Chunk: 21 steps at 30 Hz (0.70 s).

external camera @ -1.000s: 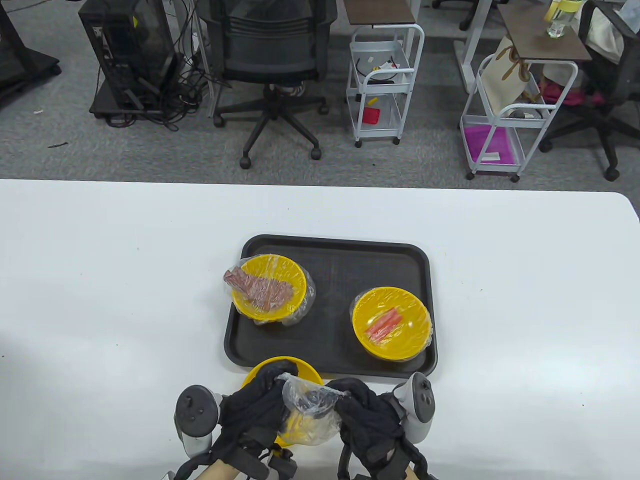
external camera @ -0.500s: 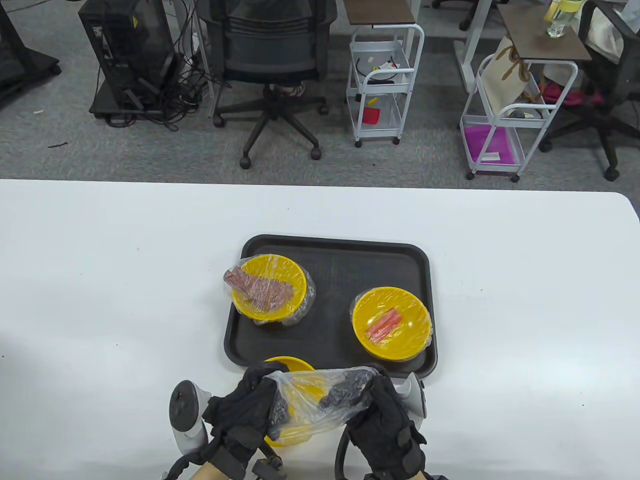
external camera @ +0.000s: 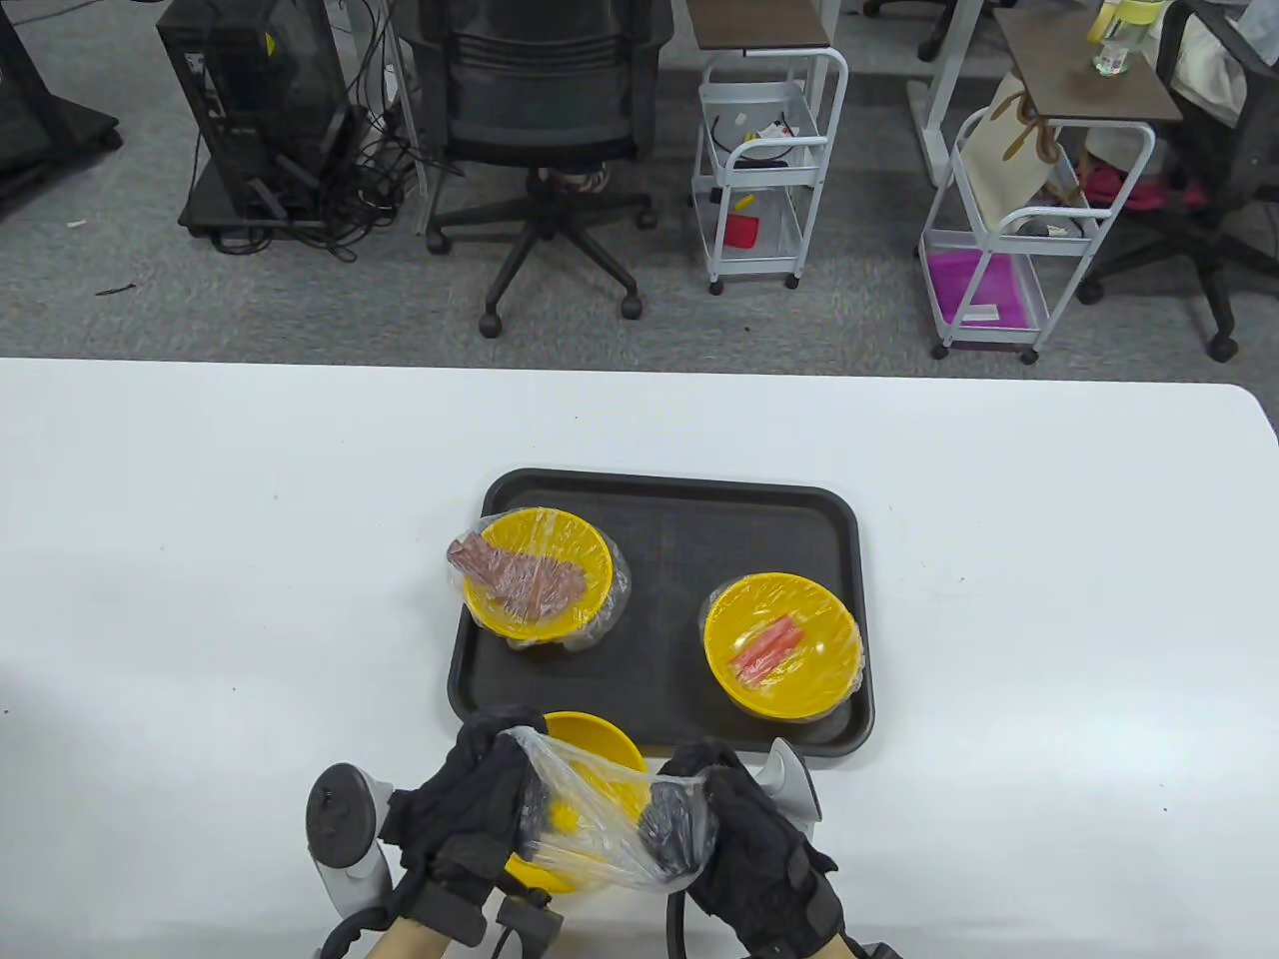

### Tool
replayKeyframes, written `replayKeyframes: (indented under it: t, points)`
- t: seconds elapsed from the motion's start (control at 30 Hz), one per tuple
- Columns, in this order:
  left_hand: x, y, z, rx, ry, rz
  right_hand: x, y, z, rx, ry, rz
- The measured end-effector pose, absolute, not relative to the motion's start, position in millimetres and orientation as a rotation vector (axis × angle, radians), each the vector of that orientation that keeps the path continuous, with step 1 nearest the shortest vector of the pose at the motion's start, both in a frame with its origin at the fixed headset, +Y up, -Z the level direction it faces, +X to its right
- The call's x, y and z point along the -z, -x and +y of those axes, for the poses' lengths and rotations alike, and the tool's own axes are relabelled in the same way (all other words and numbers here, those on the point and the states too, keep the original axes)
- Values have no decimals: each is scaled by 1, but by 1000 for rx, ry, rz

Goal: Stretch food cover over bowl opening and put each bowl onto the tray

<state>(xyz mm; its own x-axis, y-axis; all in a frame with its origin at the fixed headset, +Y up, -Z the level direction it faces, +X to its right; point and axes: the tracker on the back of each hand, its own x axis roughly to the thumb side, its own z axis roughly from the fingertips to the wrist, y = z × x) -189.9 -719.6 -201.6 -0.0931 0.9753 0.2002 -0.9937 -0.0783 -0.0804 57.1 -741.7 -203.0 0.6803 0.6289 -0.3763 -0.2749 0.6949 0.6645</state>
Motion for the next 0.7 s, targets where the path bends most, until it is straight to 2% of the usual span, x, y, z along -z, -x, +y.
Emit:
replayKeyframes:
  t: [0.17,0.23,0.4,0.6,0.7]
  points:
    - [198,203,-721,-1641,-111,-170,199,-54,-757,-819,-428,881]
    - [196,205,-721,-1593,-100,-162,197,-51,-764,-831,-356,921]
    - [190,203,-712,-1494,-103,-197,197,-43,-765,-773,-442,1023]
    - [186,200,-713,-1341,-21,-178,196,-38,-752,-768,-618,1002]
    - [183,204,-718,-1244,43,-111,200,-45,-753,-879,-568,898]
